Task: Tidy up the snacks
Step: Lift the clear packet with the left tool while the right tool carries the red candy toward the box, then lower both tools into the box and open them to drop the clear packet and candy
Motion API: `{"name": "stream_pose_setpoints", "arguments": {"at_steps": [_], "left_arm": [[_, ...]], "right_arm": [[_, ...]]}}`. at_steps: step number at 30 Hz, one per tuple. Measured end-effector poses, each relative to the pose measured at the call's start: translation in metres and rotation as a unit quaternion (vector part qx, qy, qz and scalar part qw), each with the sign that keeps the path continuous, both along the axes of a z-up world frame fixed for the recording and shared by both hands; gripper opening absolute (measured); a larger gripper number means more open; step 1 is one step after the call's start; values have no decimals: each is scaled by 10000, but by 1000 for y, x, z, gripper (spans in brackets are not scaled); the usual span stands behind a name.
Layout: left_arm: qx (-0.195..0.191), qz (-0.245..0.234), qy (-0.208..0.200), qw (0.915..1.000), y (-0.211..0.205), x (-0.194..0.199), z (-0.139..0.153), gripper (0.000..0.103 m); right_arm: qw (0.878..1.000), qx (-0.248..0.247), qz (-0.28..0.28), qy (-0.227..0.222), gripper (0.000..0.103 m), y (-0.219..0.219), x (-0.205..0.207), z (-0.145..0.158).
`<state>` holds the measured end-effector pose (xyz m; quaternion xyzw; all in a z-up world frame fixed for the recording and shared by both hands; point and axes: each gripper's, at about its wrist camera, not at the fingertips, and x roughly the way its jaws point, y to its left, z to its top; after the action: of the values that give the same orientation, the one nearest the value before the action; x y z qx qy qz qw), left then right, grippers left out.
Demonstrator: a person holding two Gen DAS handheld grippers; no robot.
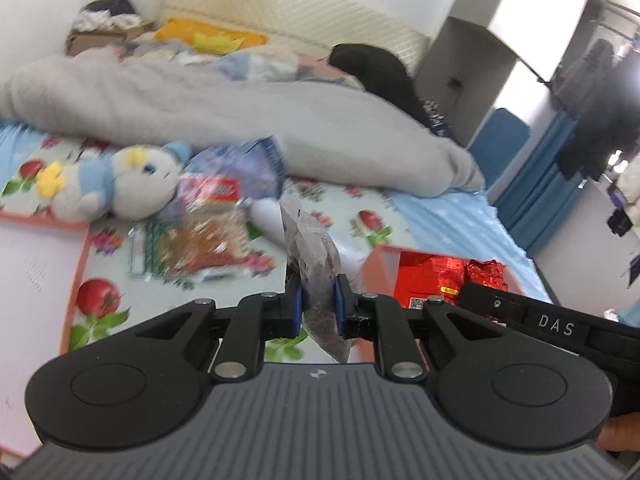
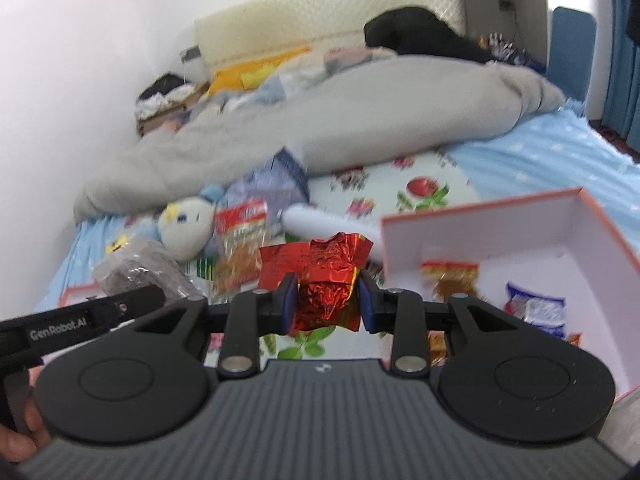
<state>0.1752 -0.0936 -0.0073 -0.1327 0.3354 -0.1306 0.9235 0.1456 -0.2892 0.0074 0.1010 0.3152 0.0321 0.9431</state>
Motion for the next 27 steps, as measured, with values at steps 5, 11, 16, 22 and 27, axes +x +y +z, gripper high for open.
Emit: {"name": "stream_pose_setpoints", "arguments": {"at_steps": [5,11,16,22,27], "left_arm": [[-16,-265,-246,9993,-24,4,29,18],[1,-558,-390,9977,-57,16,50,18],[23,-782,-471,9958,-86,29,61,19],[103,-1104,-335,9933,-125,51,49,18],[327,-1403,-3,9896,-164,72,14,18]], "right_arm": [[9995,-11,-179,-250,35,-19,-4,24],[9982,-40,-398,-447,35,-46,-6,41],[9967,-71,-605,-531,35,-67,-5,46],[9954,-163,-851,-407,35,-95,0,34],[9940,-129,-1086,24,35,-122,8,4]]}}
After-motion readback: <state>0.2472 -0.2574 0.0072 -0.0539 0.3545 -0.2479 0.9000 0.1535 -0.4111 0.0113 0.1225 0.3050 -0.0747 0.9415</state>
